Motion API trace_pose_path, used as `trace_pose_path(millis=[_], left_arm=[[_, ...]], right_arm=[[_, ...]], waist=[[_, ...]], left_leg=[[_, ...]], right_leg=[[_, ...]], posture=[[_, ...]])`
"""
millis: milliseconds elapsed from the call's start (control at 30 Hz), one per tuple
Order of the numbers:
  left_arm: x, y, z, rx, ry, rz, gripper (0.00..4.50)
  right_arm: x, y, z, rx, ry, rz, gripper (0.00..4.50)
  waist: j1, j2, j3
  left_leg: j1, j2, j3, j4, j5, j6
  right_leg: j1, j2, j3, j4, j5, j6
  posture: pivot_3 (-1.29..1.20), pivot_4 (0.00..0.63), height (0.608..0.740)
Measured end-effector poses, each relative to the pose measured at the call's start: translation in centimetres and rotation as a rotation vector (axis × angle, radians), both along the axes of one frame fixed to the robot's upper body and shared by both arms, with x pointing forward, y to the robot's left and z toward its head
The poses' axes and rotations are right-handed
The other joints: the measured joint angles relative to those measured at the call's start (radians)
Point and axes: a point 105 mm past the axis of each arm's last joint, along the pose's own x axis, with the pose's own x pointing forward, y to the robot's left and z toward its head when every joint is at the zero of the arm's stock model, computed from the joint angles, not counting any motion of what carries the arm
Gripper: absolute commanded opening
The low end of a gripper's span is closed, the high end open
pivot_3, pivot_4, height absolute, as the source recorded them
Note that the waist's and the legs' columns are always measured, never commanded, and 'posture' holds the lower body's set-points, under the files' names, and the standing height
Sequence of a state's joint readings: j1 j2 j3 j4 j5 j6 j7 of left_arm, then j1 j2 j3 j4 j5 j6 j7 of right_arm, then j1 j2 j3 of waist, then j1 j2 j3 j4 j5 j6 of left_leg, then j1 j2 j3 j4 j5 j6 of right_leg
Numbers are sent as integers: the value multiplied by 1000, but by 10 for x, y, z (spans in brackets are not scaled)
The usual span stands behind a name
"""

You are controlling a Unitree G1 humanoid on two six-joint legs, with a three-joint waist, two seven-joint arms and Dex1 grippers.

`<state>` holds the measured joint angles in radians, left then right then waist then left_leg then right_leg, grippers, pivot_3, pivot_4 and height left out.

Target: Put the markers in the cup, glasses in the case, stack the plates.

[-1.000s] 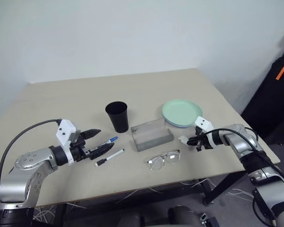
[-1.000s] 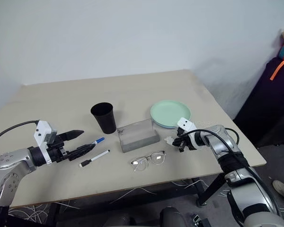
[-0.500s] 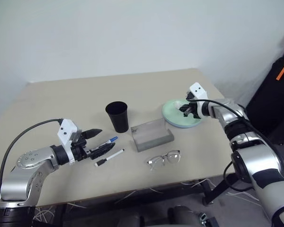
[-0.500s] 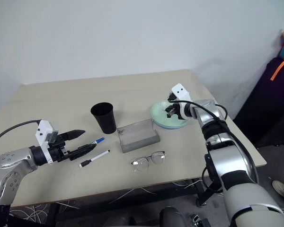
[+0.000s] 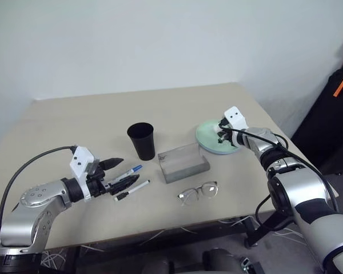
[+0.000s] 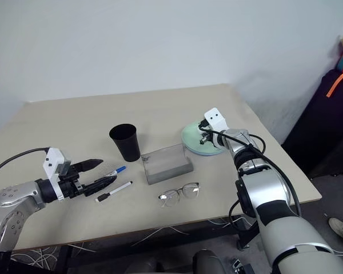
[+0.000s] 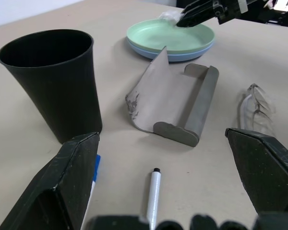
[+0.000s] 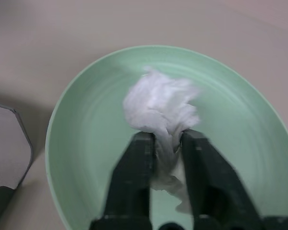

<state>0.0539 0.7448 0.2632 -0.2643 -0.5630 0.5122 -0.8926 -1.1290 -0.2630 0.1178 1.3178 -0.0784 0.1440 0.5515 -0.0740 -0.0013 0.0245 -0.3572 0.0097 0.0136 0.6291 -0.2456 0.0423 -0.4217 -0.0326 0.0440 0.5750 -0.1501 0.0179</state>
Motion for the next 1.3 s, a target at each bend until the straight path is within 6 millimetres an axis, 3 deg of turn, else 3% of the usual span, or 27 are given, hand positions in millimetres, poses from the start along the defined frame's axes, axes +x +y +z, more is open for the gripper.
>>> trace_pose_path(millis=[233,500,667,733,867,967,1100,1300], left_arm=[[1,0,1,-1,-5,6,4500],[3,-6,1,-14,-6,0,4500],[3,-13,5,-8,-21,-29,4500],[2,-19,6,-6,-23,-49,4500],[5,-21,9,10,-33,-58,4500],[8,-24,12,51,-50,-84,4500],[13,-39,8,118,-53,-147,4500],[25,-79,16,195,-120,-290,4500]], right_arm=[[1,-1,1,10,-4,-8,4469],[0,-19,12,15,0,18,4469],[-8,-27,57,40,-45,206,4469],[-23,-30,74,55,-53,311,4469],[-54,-36,85,120,14,426,4469],[-79,-37,105,178,40,532,4469],[-106,-45,121,223,76,639,4469],[-115,-45,124,242,101,692,4469]], waist=[[0,0,0],[0,0,0],[1,1,0],[4,1,0],[3,1,0],[3,2,0],[5,1,0],[4,1,0]], left_leg=[[0,0,0,0,0,0],[-1,0,0,0,0,0],[-1,0,-1,0,0,0],[-1,0,-2,0,0,0],[-1,0,-1,1,0,0],[1,0,0,2,0,0],[2,0,0,2,0,0],[2,0,1,4,0,0]], right_leg=[[0,0,0,0,0,0],[0,0,0,-1,0,0],[0,0,0,0,0,1],[1,0,-1,0,0,1],[1,0,-1,0,0,0],[1,0,-1,0,0,0],[3,0,-2,-1,-1,0],[3,0,-1,-2,-1,0]], posture=[[0,0,732],[0,0,732],[0,0,732],[0,0,732],[0,0,732],[0,0,732],[0,0,732],[0,0,732]])
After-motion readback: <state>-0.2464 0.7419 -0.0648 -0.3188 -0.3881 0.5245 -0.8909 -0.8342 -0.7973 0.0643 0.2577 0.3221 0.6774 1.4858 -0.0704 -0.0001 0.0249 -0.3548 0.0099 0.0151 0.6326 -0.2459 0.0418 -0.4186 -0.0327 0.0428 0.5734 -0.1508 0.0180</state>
